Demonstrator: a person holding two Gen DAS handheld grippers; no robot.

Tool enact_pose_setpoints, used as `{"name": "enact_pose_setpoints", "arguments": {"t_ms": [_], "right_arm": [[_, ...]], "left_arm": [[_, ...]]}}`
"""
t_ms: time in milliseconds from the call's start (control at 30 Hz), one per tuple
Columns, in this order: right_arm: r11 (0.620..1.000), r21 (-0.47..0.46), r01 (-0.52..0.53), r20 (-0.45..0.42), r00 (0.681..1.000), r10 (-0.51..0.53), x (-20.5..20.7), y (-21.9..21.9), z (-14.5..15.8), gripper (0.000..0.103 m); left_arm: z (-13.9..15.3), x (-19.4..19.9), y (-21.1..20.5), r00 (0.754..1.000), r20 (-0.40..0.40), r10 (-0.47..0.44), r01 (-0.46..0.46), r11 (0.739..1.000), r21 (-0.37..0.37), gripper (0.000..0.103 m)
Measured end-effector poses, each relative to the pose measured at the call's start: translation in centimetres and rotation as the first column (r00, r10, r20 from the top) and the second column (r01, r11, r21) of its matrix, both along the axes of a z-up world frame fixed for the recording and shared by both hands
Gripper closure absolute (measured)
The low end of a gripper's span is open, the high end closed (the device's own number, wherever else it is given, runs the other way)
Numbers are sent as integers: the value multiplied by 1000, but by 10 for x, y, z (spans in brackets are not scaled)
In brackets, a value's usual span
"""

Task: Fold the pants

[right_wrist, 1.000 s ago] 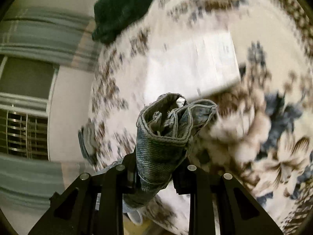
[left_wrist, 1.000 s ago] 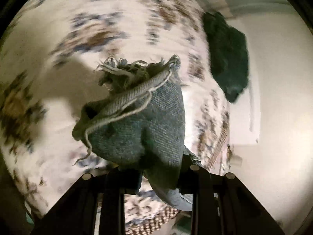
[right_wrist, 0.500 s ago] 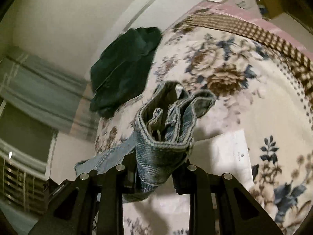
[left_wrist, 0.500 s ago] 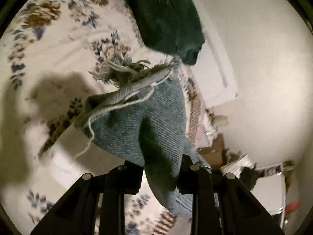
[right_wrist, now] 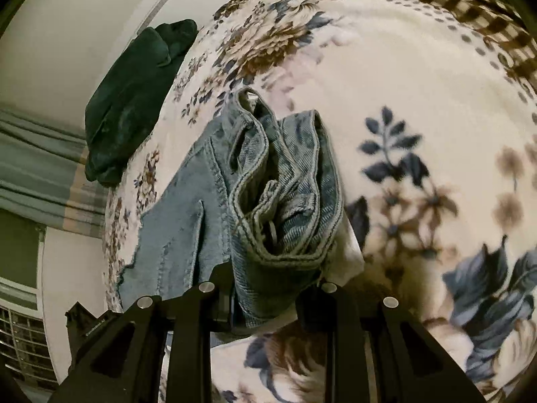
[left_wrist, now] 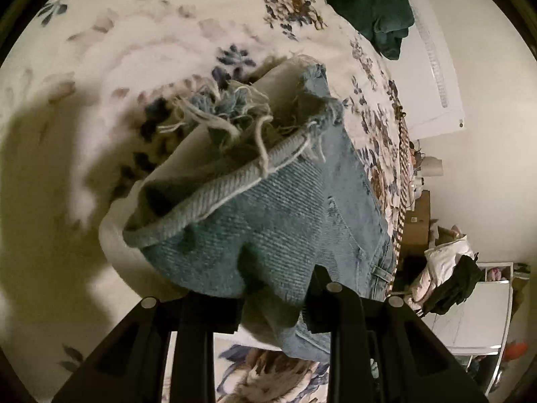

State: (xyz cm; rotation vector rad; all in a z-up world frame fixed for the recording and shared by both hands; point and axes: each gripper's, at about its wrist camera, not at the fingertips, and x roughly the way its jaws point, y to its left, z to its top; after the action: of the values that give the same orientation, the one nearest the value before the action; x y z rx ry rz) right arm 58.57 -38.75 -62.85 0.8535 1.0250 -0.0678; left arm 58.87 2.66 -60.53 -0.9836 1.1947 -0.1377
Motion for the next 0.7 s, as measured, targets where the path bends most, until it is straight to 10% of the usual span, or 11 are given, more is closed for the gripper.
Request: {"name": "enact_pose_setpoints", "arguments": {"t_ms": [200, 367, 533, 700], "right_arm": [[1000, 17, -6, -37, 999, 7, -4, -3, -15, 70], [988, -125, -86, -128, 989, 70, -8, 2, -4, 38], [905, -367, -215, -176, 971, 159, -27, 30, 34, 9], [793, -565, -229, -180, 972, 152, -55, 56, 90, 0]], "left_arm": [[13, 4, -1, 999, -28, -45, 47, 998, 46, 72], [45, -8, -5, 991, -23, -132, 133, 962, 240, 68], [89, -22, -21, 969, 12, -246, 205, 833, 514, 36], [134, -39, -38, 928, 23, -371, 259, 688, 678, 34]]}}
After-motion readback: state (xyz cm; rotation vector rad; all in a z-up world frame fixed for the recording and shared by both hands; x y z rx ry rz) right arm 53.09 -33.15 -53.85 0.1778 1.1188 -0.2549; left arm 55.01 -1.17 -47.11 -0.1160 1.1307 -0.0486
